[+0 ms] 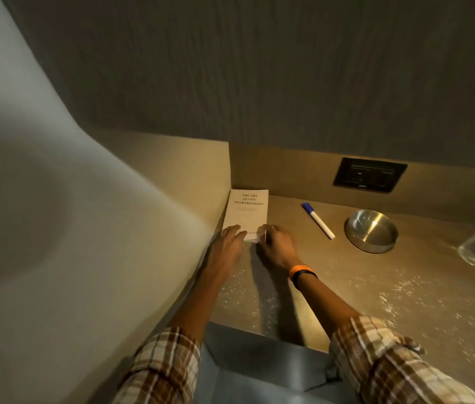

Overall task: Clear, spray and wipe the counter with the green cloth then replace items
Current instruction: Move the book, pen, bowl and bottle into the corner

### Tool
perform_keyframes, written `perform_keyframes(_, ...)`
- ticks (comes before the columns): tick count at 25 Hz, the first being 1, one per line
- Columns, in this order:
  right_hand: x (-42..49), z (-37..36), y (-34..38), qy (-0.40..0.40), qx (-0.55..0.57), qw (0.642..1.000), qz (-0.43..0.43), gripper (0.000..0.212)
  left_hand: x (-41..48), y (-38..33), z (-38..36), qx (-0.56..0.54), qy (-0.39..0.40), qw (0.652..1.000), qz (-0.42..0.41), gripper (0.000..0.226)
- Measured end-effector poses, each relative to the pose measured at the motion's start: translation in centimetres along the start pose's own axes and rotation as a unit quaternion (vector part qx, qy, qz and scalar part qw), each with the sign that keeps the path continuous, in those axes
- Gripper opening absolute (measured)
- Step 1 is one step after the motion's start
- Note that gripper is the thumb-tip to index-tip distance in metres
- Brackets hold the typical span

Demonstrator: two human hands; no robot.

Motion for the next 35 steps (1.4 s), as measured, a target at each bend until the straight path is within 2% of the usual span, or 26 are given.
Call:
perform_keyframes(2, 1.7, -1.2, 1.0, 0.006, 0.003, 1.0, 0.011, 0.027, 0.8, 1.8, -0.4, 0.005, -0.008, 1.0, -0.012, 0.05)
perform_keyframes(7, 1.8, -3.2, 0.8, -0.036, 0.007, 0.999, 0.016, 0.03, 1.3, 3.1, -1.1, -0.013, -0.037, 0.999, 0.017, 0.045)
perform_keyframes(11, 1.8, -1.6, 0.9, -0.02, 0.017, 0.999, 0.034, 0.025, 1.3, -0.7, -1.0, -0.044, -0.051, 0.997, 0.038, 0.046)
perform_keyframes(14, 0.3, 1.6, -0.9, -0.043, 0.093, 0.994, 0.032, 0.024, 2.4, -5.5, -1.5, -0.115, -0.079, 0.989, 0.05, 0.038)
perform_keyframes(16, -1.1, 4.6, -4.0, -0.123, 0.146, 0.981, -0.025, 0.025, 4.0, -8.6, -1.6, -0.159, -0.069, 0.982, 0.077, 0.029)
perform_keyframes(19, -3.0, 9.9, -11.3, -0.281, 0.085, 0.942, -0.162, 0.028, 7.5, -13.5, -2.2, -0.173, -0.03, 0.982, 0.076, 0.026)
perform_keyframes(21, -3.9, 12.7, -15.6, -0.333, 0.088, 0.904, -0.254, 0.038, 9.4, -16.5, -2.7, -0.184, 0.001, 0.978, 0.095, 0.025)
perform_keyframes(24, -4.0, 14.1, -19.8, -0.302, 0.135, 0.871, -0.362, 0.058, 11.8, -20.0, -4.0, -0.145, 0.025, 0.982, 0.118, 0.022)
perform_keyframes(25, -3.8, 14.1, -20.7, -0.28, 0.148, 0.869, -0.38, 0.054, 12.6, -21.0, -4.3, -0.134, 0.029, 0.983, 0.121, 0.023)
perform_keyframes(28, -3.1, 14.2, -21.2, -0.265, 0.244, 0.851, -0.381, 0.018, 14.5, -22.4, -4.7, -0.127, 0.047, 0.979, 0.15, 0.025)
perform_keyframes(31, -2.6, 13.8, -20.3, -0.248, 0.264, 0.852, -0.378, 0.019, 14.6, -21.2, -4.6, -0.204, 0.037, 0.953, 0.222, 0.021)
perform_keyframes(35, -0.8, 12.0, -17.5, -0.206, 0.299, 0.868, -0.338, 0.018, 12.7, -16.6, -3.1, -0.432, -0.039, 0.856, 0.282, 0.019)
Point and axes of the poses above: each hand's wrist, its own x-axis towards the middle knuckle, its own z-axis out of the back of the hand, y = z × x, the point moved 2 cm from there along x, towards the middle knuckle, and after that the axes turned 7 degrees about -z, right-handed, at the moved point
